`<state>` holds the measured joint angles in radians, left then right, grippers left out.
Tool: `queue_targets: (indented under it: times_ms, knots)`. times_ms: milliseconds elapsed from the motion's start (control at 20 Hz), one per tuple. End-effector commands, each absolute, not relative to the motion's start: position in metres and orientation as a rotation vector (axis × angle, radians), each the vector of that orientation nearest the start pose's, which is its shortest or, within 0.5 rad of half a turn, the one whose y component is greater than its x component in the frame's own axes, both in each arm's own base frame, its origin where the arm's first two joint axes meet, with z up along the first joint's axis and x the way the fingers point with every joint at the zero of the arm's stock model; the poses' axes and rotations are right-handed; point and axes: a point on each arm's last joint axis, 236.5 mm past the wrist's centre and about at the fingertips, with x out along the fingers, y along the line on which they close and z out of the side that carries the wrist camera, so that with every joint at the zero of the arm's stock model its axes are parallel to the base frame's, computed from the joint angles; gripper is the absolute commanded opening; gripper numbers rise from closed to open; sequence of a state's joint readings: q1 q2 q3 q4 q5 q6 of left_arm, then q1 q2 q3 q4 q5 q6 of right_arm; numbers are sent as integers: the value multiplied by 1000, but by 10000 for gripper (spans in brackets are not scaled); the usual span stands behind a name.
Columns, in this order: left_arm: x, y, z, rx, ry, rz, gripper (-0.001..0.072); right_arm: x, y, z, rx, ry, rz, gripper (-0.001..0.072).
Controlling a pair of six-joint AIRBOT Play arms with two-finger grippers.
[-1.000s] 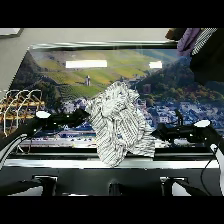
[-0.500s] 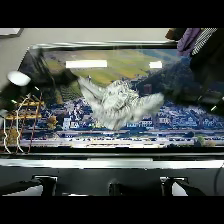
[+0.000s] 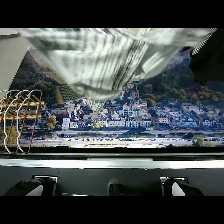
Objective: Fold the clothes and pants, and hang the long-sleeved shirts on hangers.
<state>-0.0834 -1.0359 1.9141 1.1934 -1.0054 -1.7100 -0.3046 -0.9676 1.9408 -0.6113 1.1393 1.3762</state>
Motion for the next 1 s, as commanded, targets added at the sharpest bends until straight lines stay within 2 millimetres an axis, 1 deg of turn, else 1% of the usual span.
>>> queue_targets:
  times_ms: [0,50,150,250,300,350,400,450,550,600,700,750,800,850,900,950]
  knots:
    - [287,-67,491,-371,134,-246,26,224,80,576,192,-195,384,28]
    - [270,-55,489,-374,142,-199,27,204,73,585,173,-244,321,28]
    - [245,-39,487,-386,147,-136,27,168,63,603,166,-342,238,28]
    - [229,-36,491,-388,130,-134,28,147,61,618,189,-419,221,28]
    - [228,-38,491,-394,129,-140,28,145,61,622,214,-431,228,28]
    - [230,-41,490,-406,139,-150,28,150,59,621,243,-424,232,28]
    - [238,-45,483,-418,165,-162,28,161,56,617,270,-399,234,29]
    - [248,-54,471,-430,210,-184,29,175,54,611,286,-362,235,29]
    - [275,-70,436,-457,326,-217,29,219,50,590,354,-250,265,29]
    - [291,-79,412,-474,402,-231,29,247,51,575,424,-170,299,29]
    - [327,-92,357,-515,560,-231,29,307,56,532,527,22,370,28]
    - [346,-99,327,-539,633,-229,29,341,58,501,580,147,407,28]
    - [364,-105,298,-564,698,-226,29,374,62,463,624,284,437,29]
    - [383,-110,266,-592,762,-217,28,404,66,422,638,416,448,29]
    - [399,-116,237,-614,816,-209,29,433,77,374,636,558,467,29]
    - [416,-120,204,-627,867,-189,29,458,90,328,617,675,477,29]
